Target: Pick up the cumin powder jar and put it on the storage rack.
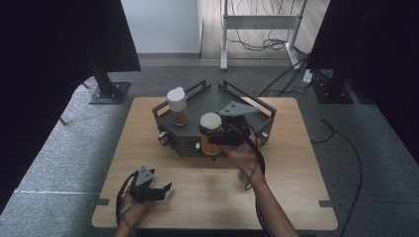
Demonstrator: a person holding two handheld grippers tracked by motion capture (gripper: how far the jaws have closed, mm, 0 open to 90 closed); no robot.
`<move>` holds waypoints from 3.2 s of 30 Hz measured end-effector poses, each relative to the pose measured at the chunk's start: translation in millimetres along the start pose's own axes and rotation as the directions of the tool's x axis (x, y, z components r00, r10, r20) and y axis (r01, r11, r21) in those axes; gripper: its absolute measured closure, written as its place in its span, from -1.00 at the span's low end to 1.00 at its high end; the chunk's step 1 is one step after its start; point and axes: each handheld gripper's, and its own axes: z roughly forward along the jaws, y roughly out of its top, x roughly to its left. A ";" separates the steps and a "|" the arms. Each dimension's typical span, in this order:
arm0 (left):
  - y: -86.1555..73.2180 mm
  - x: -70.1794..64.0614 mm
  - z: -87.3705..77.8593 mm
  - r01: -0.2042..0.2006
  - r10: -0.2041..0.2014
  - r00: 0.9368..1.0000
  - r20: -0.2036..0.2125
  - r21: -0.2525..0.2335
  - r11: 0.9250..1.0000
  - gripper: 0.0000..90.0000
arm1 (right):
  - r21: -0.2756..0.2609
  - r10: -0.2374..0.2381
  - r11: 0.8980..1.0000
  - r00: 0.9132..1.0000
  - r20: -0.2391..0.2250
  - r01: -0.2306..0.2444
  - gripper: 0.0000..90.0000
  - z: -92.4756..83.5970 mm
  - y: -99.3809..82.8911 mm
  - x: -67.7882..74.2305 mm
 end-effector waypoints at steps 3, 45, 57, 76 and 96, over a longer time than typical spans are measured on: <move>-0.2 0.0 -0.1 0.000 0.000 1.000 0.000 -0.001 1.000 -0.78 | -0.004 -0.001 1.000 1.000 0.016 0.001 -0.26 2.7 5.1 -2.0; -0.6 1.9 -0.4 0.007 -0.007 1.000 0.008 -0.003 1.000 -0.77 | -0.009 0.026 1.000 0.982 0.189 -0.025 -0.26 68.4 17.2 -36.7; -1.0 2.1 -0.6 0.005 -0.005 1.000 0.010 -0.005 1.000 -0.77 | 0.009 0.018 1.000 0.984 0.179 -0.020 -0.26 85.0 10.7 -34.1; -0.5 1.5 -0.5 -0.003 0.003 1.000 0.009 -0.002 1.000 -0.77 | -0.007 0.051 0.999 0.983 0.179 -0.051 -0.35 91.0 4.9 -34.8; 0.4 -0.4 0.1 -0.009 0.009 1.000 0.003 0.003 1.000 -0.77 | -0.038 0.022 0.999 0.979 0.201 -0.015 -0.78 77.4 -4.1 -31.3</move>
